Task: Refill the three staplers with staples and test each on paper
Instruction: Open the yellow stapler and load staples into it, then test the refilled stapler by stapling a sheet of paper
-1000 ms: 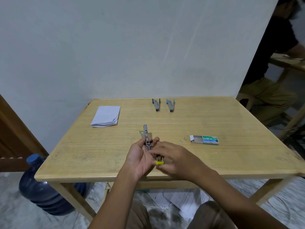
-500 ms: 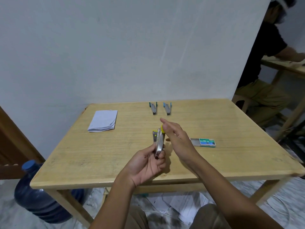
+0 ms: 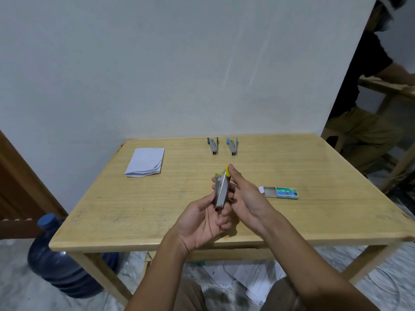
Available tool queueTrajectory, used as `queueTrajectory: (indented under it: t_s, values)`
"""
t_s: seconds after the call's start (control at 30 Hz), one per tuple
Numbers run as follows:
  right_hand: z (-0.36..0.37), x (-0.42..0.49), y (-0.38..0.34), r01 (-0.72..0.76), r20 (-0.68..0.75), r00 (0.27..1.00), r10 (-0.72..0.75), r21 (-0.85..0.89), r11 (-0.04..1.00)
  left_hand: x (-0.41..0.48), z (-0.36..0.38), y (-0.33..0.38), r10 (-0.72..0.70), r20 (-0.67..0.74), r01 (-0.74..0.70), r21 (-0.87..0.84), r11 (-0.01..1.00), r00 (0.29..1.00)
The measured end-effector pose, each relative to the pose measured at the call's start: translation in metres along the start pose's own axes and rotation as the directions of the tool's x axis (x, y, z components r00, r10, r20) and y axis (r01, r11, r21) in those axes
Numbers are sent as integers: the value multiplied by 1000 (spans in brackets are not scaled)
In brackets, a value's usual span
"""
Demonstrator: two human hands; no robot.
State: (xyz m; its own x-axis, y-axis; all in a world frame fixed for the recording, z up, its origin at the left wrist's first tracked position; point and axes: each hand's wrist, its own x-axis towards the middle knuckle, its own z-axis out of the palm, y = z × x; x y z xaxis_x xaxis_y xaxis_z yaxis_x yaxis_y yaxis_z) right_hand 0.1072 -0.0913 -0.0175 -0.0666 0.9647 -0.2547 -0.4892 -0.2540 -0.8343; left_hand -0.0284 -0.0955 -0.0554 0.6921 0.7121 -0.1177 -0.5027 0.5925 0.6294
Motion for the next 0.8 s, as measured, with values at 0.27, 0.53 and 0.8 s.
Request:
queueTrajectory:
  t_s: [0.27, 0.53, 0.8]
  values:
    - [-3, 8, 4, -42, -9, 999, 43, 81, 996, 2, -3, -1, -2, 25, 2, 6, 1000, 1000]
    - [-1, 9, 4, -60, -11, 998, 62, 108, 992, 3, -5, -1, -11, 47, 11, 10, 1000, 999]
    - [1, 2, 6, 11, -12, 1000, -11, -49, 999, 1, -5, -2, -21, 71, 21, 3, 1000, 997]
